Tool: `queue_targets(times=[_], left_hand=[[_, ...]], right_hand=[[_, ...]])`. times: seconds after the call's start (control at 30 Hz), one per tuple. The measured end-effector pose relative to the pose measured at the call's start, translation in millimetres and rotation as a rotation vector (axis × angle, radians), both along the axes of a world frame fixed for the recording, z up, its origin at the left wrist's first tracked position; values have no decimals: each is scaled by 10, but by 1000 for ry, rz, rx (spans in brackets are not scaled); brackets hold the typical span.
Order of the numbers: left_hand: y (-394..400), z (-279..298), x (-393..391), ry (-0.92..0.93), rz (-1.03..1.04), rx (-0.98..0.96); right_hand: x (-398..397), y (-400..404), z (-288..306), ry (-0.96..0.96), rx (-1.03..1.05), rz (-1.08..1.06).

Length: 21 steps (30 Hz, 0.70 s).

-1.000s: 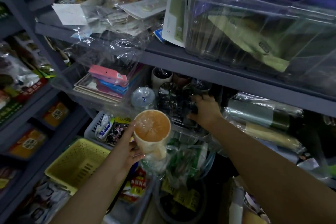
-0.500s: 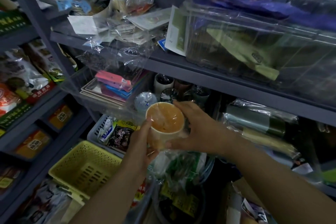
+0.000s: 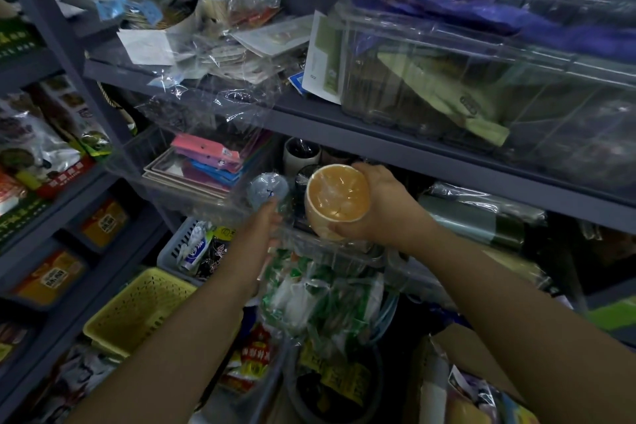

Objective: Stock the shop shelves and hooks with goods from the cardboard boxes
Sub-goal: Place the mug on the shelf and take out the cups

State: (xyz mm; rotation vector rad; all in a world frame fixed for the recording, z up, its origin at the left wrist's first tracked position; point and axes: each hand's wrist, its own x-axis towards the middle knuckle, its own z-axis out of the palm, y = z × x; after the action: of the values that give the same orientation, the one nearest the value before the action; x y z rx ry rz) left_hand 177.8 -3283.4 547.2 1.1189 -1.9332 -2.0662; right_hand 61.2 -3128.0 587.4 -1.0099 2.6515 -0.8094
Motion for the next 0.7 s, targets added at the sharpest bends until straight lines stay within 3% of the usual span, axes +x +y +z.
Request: queue_targets(times=[0.13,0.37,0.57,0.7], left_hand=[[-199,-194,76,-32,40,-167],[-217,-445,181,-104,1,-116],[-188,-543,221,-92,-16,-102],[-147,-595,241,-90,-31,-87]], right_hand=[[-231,-29,-175,-63,34,-35],[-425,-153,-395,-280,164,-13],[-391,-269,-698,-167,372,29],[-382,-172,-713,-211,396,-6]])
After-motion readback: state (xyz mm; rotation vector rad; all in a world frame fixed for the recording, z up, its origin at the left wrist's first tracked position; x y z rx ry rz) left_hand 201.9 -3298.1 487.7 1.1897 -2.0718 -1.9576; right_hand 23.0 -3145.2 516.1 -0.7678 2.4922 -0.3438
